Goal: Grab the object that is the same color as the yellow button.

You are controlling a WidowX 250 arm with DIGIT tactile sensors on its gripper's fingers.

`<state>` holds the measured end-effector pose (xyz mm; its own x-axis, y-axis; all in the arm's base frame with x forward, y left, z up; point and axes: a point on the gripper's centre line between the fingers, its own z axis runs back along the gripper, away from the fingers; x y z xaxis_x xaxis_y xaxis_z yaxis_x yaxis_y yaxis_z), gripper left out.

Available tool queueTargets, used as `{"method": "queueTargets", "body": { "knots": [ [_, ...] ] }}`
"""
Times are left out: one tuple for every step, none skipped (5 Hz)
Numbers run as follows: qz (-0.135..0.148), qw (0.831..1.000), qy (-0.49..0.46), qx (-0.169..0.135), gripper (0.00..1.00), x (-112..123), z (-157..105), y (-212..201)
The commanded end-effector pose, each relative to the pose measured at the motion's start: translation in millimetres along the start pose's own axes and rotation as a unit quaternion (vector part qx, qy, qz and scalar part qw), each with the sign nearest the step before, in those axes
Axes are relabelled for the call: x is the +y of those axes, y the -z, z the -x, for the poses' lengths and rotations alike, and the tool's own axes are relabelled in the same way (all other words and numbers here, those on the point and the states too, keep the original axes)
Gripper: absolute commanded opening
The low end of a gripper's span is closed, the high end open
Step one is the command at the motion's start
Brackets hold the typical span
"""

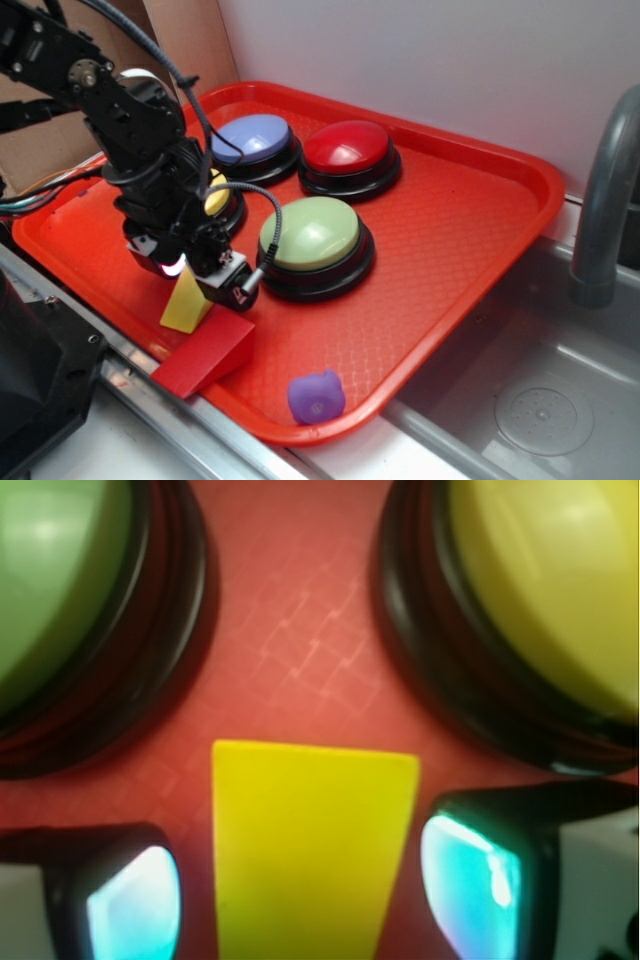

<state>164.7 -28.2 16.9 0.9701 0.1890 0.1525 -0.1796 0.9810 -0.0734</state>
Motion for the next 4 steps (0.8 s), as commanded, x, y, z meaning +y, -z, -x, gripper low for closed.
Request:
{"method": "queueTargets", "body": {
  "knots": [
    [0.004,1.0,-0.012,-0.02,0.0,-1.5,-9.4,-5.8],
    [-0.012,1.0,-0.013,-0.019,0.0,-0.8,-10.9,-16.4],
    [-0.037,0.999,0.0,0.022,0.0,-1.6,-20.2,-54.8],
    [-0.061,0.997,0.01,0.046,0.0,-8.1,-28.0,-88.9]
  ]
}}
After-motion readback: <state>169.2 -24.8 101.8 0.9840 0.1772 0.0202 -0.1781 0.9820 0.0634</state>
